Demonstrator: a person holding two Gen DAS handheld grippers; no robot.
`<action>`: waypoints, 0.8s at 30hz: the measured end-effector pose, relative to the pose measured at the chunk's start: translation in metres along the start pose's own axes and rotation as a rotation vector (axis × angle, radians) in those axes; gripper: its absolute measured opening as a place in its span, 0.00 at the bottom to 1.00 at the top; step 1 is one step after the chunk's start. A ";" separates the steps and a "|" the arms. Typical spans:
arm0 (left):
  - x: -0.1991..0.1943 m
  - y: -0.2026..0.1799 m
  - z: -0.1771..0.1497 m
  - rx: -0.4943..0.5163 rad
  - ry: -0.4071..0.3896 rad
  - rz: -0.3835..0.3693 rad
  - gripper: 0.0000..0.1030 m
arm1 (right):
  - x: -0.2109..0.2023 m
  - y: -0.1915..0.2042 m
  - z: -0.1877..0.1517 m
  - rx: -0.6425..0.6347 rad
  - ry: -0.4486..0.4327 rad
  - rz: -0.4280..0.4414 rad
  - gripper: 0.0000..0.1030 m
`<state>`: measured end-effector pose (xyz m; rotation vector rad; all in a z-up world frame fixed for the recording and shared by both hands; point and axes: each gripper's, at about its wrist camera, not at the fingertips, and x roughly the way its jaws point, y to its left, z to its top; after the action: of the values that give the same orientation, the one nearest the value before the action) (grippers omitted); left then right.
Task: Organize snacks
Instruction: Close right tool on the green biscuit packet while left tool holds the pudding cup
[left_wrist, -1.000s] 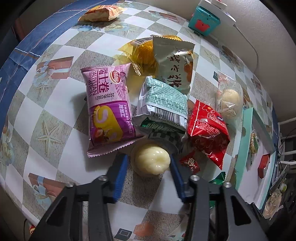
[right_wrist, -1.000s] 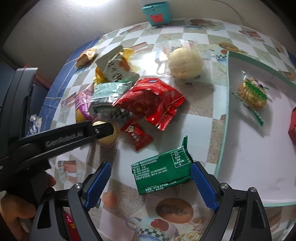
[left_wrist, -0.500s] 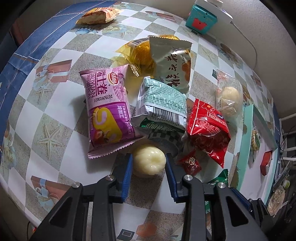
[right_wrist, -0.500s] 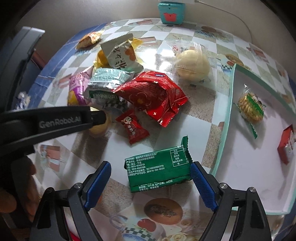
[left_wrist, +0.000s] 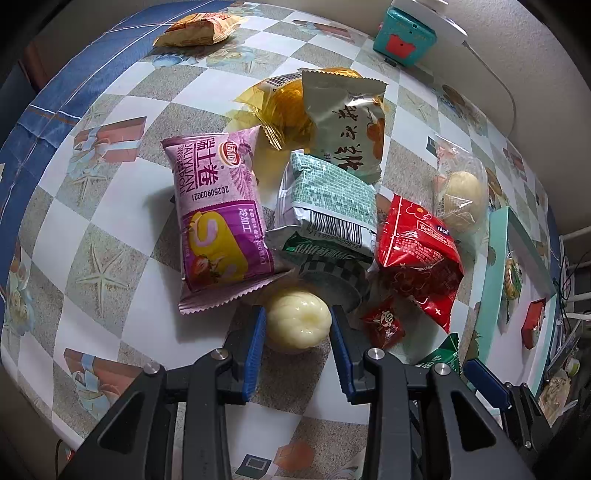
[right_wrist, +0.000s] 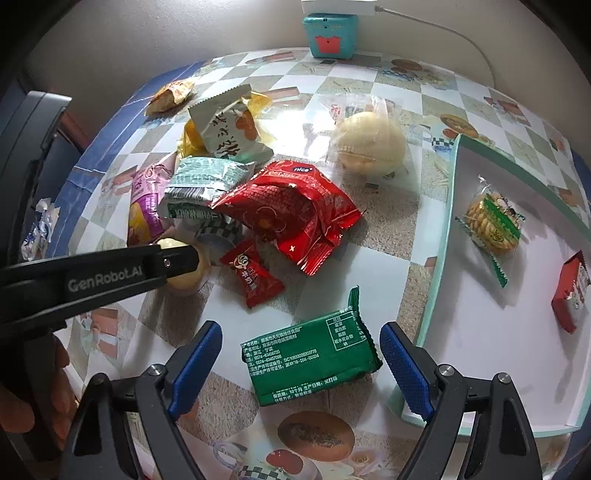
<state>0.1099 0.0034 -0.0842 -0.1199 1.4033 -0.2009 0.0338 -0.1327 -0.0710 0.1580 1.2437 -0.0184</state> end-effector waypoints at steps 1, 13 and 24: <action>0.000 0.000 0.000 0.001 0.000 0.002 0.35 | 0.002 0.000 0.000 0.002 0.007 0.008 0.87; 0.000 0.001 0.000 -0.008 0.008 0.008 0.35 | 0.007 0.007 -0.016 -0.031 0.056 -0.034 0.76; 0.002 -0.001 0.000 -0.004 0.002 0.017 0.35 | 0.012 0.004 -0.019 -0.013 0.065 -0.033 0.72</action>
<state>0.1103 0.0021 -0.0860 -0.1111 1.4065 -0.1849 0.0203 -0.1255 -0.0878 0.1280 1.3110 -0.0336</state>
